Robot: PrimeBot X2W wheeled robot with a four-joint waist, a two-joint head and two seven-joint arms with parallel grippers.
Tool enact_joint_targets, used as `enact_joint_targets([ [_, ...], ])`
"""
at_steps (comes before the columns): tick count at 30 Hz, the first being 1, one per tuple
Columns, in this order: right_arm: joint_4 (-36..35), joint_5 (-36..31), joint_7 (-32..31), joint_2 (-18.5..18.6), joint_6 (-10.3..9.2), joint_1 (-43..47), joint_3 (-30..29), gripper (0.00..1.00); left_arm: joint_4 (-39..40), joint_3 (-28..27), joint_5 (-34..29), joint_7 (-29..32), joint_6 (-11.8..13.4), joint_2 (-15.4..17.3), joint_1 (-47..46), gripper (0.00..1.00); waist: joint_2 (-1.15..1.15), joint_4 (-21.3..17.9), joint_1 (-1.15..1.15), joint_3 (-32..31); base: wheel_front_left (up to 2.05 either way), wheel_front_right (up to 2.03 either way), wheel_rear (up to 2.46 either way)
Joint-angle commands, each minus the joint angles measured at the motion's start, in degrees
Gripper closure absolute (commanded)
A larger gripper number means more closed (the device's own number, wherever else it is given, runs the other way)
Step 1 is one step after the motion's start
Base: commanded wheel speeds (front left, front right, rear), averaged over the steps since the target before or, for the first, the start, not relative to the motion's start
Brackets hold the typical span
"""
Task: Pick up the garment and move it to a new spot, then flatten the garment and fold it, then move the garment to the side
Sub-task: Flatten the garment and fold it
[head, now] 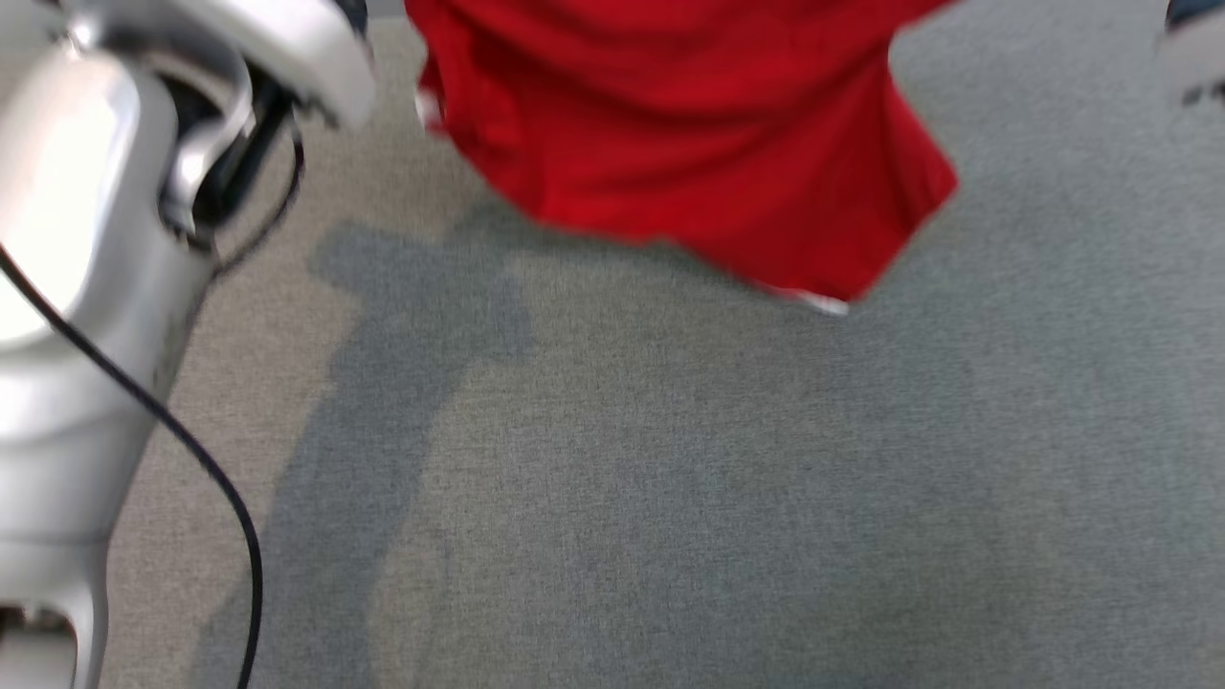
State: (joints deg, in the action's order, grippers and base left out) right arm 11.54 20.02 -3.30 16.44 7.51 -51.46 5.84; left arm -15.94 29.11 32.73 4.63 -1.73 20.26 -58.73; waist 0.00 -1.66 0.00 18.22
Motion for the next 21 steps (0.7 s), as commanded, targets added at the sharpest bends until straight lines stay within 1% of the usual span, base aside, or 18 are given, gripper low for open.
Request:
enact_joint_targets([
  [1, 4.1, 0.5, 2.0, 0.7, -0.03, -5.2, 0.9, 1.00, -5.5, -0.5, -0.7, -2.3, -0.9, -1.1, -5.1, 1.00, 0.00, 0.7, 0.00, 4.0, 0.00, 0.00, 0.00],
  [2, 6.5, 0.9, 3.2, 0.6, -0.03, -7.9, 1.5, 1.00, -8.3, -0.5, -1.1, -3.5, -1.5, -1.8, -7.6, 1.00, 0.00, 0.7, 0.00, 4.9, 0.00, 0.00, 0.00],
  [3, 11.7, 1.3, 5.6, 0.5, -0.04, -12.6, 2.8, 1.00, -14.3, -0.4, -1.6, -5.7, -2.3, -3.3, -11.9, 1.00, 0.00, 0.7, 0.00, 5.9, 0.00, 0.00, 0.00],
  [5, 16.6, 1.7, 8.4, 0.0, -0.04, -17.2, 3.8, 1.00, -20.1, -0.5, -1.6, -7.2, -2.9, -4.5, -15.8, 1.00, 0.00, 0.5, 0.00, 6.8, 0.00, 0.00, 0.00],
  [9, 26.5, 2.2, 14.0, -1.5, -0.10, -23.6, 5.7, 1.00, -29.9, -0.8, -1.0, -10.5, -3.8, -5.9, -20.9, 1.00, 0.00, -0.2, 0.00, 7.7, 0.00, 0.00, 0.00],
  [12, 32.2, 2.5, 16.5, -2.7, -0.12, -26.6, 7.3, 1.00, -35.6, -0.6, -1.3, -13.1, -4.4, -6.4, -23.3, 1.00, 0.00, -0.6, 0.00, 8.0, 0.00, 0.00, 0.00],
  [15, 34.5, 3.1, 17.3, -3.3, -0.15, -27.5, 9.1, 1.00, -38.4, 0.3, -1.5, -14.5, -4.8, -7.0, -24.0, 1.00, 0.00, -0.6, 0.00, 8.5, 0.00, 0.00, 0.00],
  [16, 36.0, 3.9, 17.8, -3.5, -0.14, -27.0, 11.2, 1.00, -40.5, 1.2, -1.6, -15.8, -5.1, -7.8, -23.5, 1.00, 0.00, -0.6, 0.00, 8.8, 0.00, 0.00, 0.00],
  [17, 36.0, 3.9, 17.8, -3.5, -0.14, -27.0, 11.2, 1.00, -40.5, 1.2, -1.6, -15.8, -5.1, -7.8, -23.5, 1.00, 0.00, -0.6, 0.00, 8.8, 0.00, 0.00, 0.00],
  [21, 37.0, 7.2, 18.5, -3.3, -0.09, -22.0, 14.6, 1.00, -43.2, 2.6, -0.8, -18.1, -5.6, -9.9, -18.5, 1.00, 0.00, 0.1, 0.00, 8.9, 0.00, 0.00, 0.00],
])
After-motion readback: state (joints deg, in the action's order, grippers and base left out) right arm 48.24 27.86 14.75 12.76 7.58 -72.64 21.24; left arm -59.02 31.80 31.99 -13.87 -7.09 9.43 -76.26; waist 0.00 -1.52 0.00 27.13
